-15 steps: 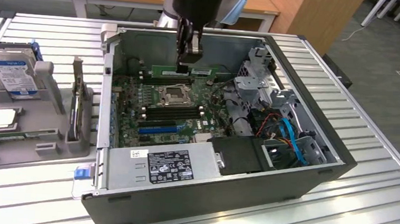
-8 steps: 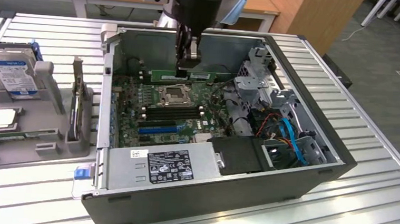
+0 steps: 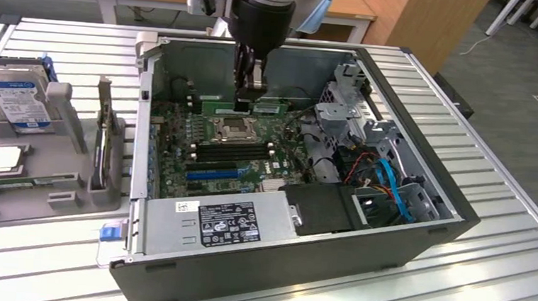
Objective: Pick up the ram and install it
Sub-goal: 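Insert the ram into the slot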
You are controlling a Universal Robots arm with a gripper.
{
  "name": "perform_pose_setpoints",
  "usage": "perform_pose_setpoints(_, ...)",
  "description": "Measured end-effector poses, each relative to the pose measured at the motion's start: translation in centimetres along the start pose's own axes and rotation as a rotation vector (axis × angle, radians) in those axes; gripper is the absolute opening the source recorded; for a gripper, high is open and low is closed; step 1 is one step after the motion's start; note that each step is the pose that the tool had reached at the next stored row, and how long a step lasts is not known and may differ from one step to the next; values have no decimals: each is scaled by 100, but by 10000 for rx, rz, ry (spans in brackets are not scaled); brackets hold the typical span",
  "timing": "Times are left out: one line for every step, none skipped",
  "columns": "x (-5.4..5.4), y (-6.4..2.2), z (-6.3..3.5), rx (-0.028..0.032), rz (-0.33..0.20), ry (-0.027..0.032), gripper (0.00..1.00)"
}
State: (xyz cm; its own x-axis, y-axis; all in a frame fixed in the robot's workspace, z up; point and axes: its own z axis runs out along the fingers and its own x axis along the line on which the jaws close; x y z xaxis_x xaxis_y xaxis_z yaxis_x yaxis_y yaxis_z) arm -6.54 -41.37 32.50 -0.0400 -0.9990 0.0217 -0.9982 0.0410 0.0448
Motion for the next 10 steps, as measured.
perform_pose_setpoints(-1,1,18,1,1,7,12)
perform_pose_setpoints(-1,1,37,2,1,14,12)
perform_pose_setpoints(-1,2,55,2,2,21,12)
perform_pose_setpoints(-2,2,73,2,3,28,12)
perform_pose_setpoints(-2,2,93,3,4,35,12)
perform_pose_setpoints(-2,3,111,2,5,40,12)
perform_pose_setpoints(-3,2,129,3,5,45,12)
perform_pose_setpoints(-3,2,146,3,5,50,12)
perform_pose_setpoints(-3,2,164,3,6,55,12)
perform_pose_setpoints(-4,2,182,2,6,60,12)
